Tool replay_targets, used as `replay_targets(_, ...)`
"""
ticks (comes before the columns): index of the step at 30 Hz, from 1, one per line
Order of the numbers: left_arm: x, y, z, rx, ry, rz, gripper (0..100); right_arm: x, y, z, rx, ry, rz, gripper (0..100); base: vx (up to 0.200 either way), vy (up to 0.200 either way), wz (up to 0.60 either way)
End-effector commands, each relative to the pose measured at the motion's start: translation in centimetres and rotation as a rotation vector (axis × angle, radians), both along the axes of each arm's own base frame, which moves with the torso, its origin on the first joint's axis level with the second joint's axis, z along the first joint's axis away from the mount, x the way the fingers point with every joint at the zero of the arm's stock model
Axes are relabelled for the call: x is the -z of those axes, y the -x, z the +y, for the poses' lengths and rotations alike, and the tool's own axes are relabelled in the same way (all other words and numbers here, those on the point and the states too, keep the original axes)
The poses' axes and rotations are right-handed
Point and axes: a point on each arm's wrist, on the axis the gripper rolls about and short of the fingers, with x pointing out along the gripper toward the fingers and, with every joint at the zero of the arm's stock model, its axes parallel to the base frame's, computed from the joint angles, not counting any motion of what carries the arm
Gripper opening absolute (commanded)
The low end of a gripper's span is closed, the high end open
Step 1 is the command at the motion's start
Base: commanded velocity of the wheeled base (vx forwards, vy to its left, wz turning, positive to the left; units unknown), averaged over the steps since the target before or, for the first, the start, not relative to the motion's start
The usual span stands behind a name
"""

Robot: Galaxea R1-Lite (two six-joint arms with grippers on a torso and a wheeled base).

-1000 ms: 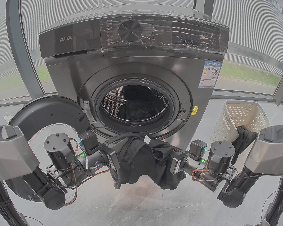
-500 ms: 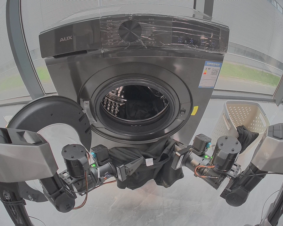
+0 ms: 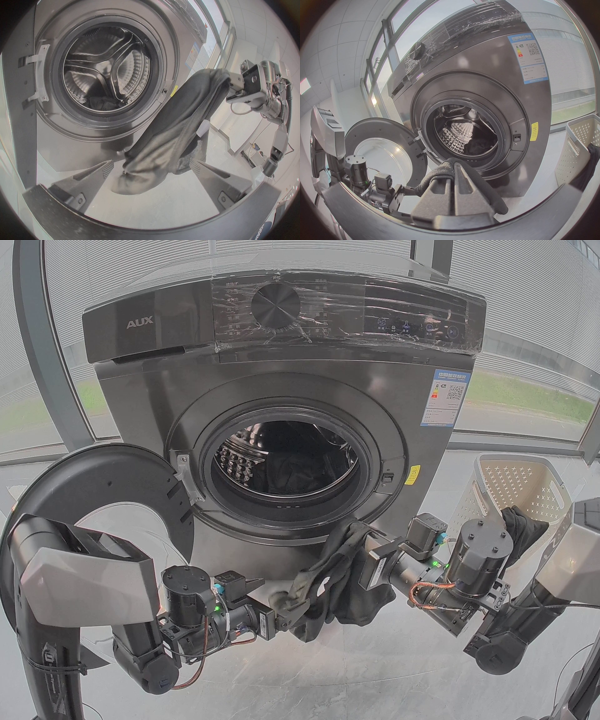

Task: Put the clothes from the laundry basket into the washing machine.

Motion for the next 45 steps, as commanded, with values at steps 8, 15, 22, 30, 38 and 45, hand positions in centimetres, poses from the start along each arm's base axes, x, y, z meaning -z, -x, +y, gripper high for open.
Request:
replay_targets(8, 1.3, 0.1, -0.1, 0.003, -0.021, 0.03, 100, -0.8, -0.5, 0.3, 0.006, -0.027, -0.03, 0, 0.0, 0.0, 0.0)
replay_targets(15, 1.5, 1.3, -0.8, 0.048, -0.05, 0.038, 100, -1.8, -1.4, 0.7, 0.015, -0.049, -0.055, 0, 0.0, 0.0, 0.0)
replay_targets(22, 1.4, 2.0, -1.7, 0.086, -0.049, 0.03, 100, -2.2, -2.1, 1.3, 0.016, -0.052, -0.056, 0, 0.0, 0.0, 0.0)
replay_targets(30, 2.1, 1.0, -2.0, 0.069, -0.057, 0.021, 100, -2.6, -1.9, 1.7, 0.015, -0.058, -0.06, 0, 0.0, 0.0, 0.0)
replay_targets(38, 4.0, -0.6, -2.8, 0.022, -0.08, 0.0, 100, -2.7, -1.8, 1.8, 0.021, -0.064, -0.062, 0, 0.0, 0.0, 0.0)
replay_targets(45, 5.5, -2.3, -3.5, -0.003, -0.075, -0.011, 100, -2.8, -1.7, 1.8, 0.017, -0.067, -0.062, 0, 0.0, 0.0, 0.0)
